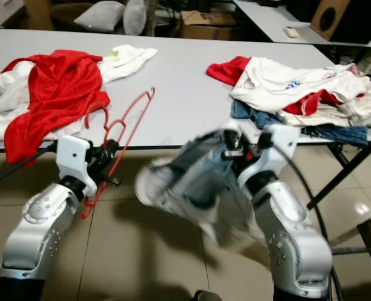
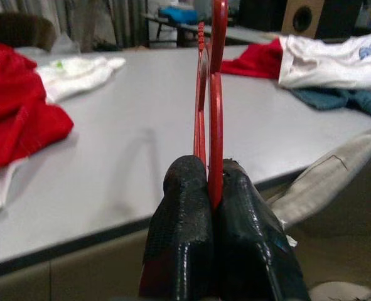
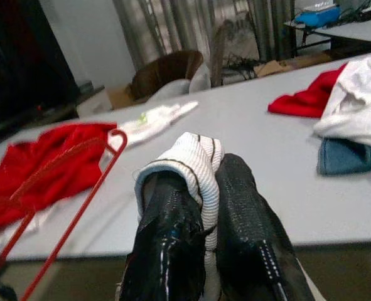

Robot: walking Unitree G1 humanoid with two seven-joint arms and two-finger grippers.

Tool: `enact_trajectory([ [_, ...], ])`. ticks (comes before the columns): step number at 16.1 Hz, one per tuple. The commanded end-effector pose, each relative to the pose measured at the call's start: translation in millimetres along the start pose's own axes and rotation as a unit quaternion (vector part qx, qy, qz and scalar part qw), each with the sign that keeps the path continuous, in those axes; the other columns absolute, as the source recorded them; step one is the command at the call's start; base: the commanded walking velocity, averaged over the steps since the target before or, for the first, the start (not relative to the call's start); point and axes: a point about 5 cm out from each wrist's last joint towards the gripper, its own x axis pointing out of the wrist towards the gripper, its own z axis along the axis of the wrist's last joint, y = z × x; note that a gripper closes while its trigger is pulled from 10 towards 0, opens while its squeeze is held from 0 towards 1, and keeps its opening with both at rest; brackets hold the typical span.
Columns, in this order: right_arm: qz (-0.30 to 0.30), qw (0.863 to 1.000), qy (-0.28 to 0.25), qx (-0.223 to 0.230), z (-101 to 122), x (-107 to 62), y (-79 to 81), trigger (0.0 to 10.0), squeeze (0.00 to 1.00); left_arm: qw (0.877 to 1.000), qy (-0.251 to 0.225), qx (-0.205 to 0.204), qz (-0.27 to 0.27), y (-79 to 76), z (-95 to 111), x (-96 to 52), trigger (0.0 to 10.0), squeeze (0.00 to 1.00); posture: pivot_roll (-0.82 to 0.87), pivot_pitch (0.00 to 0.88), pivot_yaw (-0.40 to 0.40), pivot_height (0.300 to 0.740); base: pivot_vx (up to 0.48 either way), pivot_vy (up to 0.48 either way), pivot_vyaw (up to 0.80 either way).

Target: Hang hanger

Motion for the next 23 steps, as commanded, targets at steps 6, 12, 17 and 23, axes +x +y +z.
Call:
enact_trajectory([
  [6, 0.043, 0.987, -0.155, 0.016, 90, 7.1, 16.3, 10.0, 0.00, 0.997, -0.072, 0.009, 0.002, 5.9, 53, 9.4, 10.0, 0.00, -0.05, 0.000, -0.038, 0.740, 0.296, 0.000, 0.27],
  [12, 0.058, 0.992, -0.108, 0.010, 79, 9.1, 23.7, 10.0, 0.00, 0.997, -0.055, 0.031, 0.051, 26.0, 61, 9.0, 10.0, 0.00, -0.05, 0.003, -0.038, 0.740, 0.381, 0.000, 0.80],
  [17, 0.058, 0.992, -0.111, 0.022, 84, 12.1, 22.0, 10.0, 0.00, 0.996, -0.046, 0.035, 0.066, 32.4, 61, 6.4, 10.0, 0.00, -0.04, 0.007, -0.048, 0.740, 0.382, 0.000, 0.09],
  [23, 0.058, 0.992, -0.106, 0.024, 86, 14.8, 19.3, 10.0, 0.00, 0.997, -0.032, 0.033, 0.058, 28.9, 54, 5.7, 10.0, 0.00, -0.04, 0.005, -0.055, 0.740, 0.383, 0.000, 0.00],
])
